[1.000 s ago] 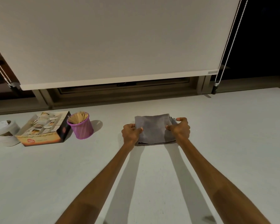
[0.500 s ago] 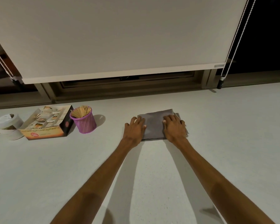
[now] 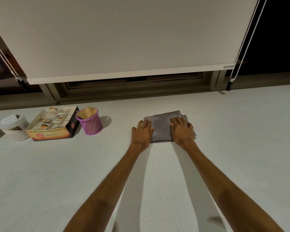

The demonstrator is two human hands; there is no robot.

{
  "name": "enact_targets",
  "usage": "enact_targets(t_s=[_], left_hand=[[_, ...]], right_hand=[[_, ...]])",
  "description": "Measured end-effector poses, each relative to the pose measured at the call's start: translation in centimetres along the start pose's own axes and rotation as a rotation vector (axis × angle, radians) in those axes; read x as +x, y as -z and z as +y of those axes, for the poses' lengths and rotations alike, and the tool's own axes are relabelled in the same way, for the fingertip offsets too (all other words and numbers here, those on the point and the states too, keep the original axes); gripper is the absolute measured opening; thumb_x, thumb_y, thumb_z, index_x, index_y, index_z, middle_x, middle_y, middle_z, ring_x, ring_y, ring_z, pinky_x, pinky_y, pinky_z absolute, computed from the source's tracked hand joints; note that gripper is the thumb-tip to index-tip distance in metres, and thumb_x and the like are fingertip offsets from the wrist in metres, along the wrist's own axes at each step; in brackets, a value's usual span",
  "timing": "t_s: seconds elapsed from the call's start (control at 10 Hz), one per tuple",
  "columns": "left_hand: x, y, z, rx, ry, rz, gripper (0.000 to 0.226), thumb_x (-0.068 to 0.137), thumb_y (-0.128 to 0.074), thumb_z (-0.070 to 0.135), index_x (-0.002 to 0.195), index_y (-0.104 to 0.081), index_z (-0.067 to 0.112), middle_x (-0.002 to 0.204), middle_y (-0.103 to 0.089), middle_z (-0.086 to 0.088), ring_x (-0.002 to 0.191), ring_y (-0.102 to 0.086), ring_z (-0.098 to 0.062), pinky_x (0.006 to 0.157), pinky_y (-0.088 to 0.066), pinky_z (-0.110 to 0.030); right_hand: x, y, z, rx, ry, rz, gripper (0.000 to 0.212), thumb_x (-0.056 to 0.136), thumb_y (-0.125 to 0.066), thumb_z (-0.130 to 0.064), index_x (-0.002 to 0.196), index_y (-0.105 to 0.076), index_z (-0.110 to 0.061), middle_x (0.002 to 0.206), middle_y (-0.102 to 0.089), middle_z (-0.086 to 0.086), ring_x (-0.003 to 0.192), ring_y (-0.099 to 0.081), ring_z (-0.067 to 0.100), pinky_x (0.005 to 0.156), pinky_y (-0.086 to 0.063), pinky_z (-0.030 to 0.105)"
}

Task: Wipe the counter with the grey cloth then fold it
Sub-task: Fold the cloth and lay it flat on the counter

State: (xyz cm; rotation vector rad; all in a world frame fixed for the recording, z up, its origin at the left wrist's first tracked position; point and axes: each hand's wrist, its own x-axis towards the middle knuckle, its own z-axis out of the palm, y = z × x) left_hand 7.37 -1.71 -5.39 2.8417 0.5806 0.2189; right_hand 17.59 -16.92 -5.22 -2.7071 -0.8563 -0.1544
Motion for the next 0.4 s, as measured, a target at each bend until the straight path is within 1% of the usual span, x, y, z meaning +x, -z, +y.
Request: enact_targets(t_s=[0.1,0.2,0.3,0.4], left_hand=[[-0.1,0.4,0.3,-0.006,0.006,-0.032,0.048,0.102,-0.021,0.033,0.147,-0.029,0.016,0.159,-0.026,-0.006,0.148,-0.015,-0.026,0.115,-0.021,-0.054],[-0.6,1.2,0.4,-0.006,0.02,-0.041,0.05,0.101,-0.023,0.035,0.145,-0.033,0.013,0.158,-0.027,-0.008,0.15,-0.011,-0.025,0.119,-0.016,-0.055],[-1.8,1.5,0.3,-0.155,0.09,0.055,0.061,0.1,-0.021,0.043,0.151,-0.021,0.009,0.162,-0.016,-0.012,0.151,-0.007,-0.025,0.123,-0.009,-0.043],[-3.2,2.5,-0.6,-0.276,0.151,0.182,0.07,0.098,-0.017,0.052,0.153,0.001,0.012,0.164,0.004,-0.007,0.151,0.004,-0.021,0.122,0.002,-0.034]], right_hand=[[0.2,0.4,-0.5,0.013,-0.02,-0.002,0.037,0.102,-0.035,-0.027,0.135,-0.05,-0.016,0.145,-0.046,0.011,0.136,-0.039,0.031,0.112,-0.031,0.05],[0.2,1.3,-1.2,0.013,-0.067,-0.033,0.032,0.095,-0.049,-0.024,0.126,-0.055,-0.015,0.136,-0.053,0.013,0.128,-0.046,0.031,0.109,-0.034,0.05],[0.2,1.8,-1.6,0.049,-0.098,0.016,0.032,0.097,-0.046,-0.028,0.126,-0.054,-0.016,0.135,-0.053,0.012,0.127,-0.046,0.03,0.109,-0.031,0.049],[-0.3,3.3,-2.7,0.11,-0.056,0.14,0.035,0.1,-0.043,-0.032,0.131,-0.052,-0.017,0.138,-0.052,0.01,0.129,-0.045,0.028,0.11,-0.03,0.047]])
